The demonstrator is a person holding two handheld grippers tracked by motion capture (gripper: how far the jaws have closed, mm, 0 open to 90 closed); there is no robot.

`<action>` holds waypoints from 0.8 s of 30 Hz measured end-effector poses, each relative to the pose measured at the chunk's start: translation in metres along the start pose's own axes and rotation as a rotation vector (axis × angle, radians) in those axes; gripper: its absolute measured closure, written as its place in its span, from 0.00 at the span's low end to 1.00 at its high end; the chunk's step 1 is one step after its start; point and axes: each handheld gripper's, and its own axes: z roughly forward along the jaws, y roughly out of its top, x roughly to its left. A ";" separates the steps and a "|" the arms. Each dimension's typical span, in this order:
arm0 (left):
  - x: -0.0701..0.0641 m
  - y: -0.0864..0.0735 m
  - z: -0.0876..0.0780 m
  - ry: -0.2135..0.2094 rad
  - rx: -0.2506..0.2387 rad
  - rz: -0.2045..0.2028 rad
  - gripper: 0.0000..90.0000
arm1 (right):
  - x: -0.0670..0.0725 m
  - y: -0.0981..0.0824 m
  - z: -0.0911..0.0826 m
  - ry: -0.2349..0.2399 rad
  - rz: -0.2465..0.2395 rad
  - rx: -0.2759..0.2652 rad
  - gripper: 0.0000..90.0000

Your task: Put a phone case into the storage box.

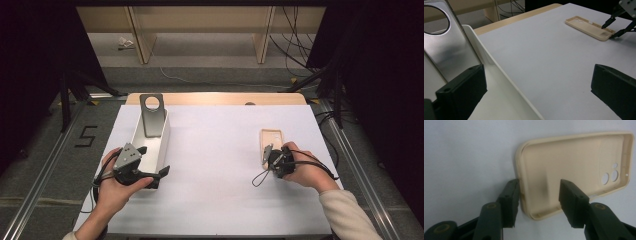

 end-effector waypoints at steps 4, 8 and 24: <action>0.000 0.000 0.000 -0.003 0.001 0.003 0.00 | 0.001 -0.001 0.001 0.013 -0.008 0.006 0.66; -0.001 0.000 0.001 -0.004 0.003 0.004 0.00 | 0.002 0.000 0.001 0.024 -0.014 0.008 0.71; -0.002 -0.001 0.002 -0.011 0.003 0.005 0.00 | 0.005 0.001 0.002 0.063 -0.043 0.012 0.89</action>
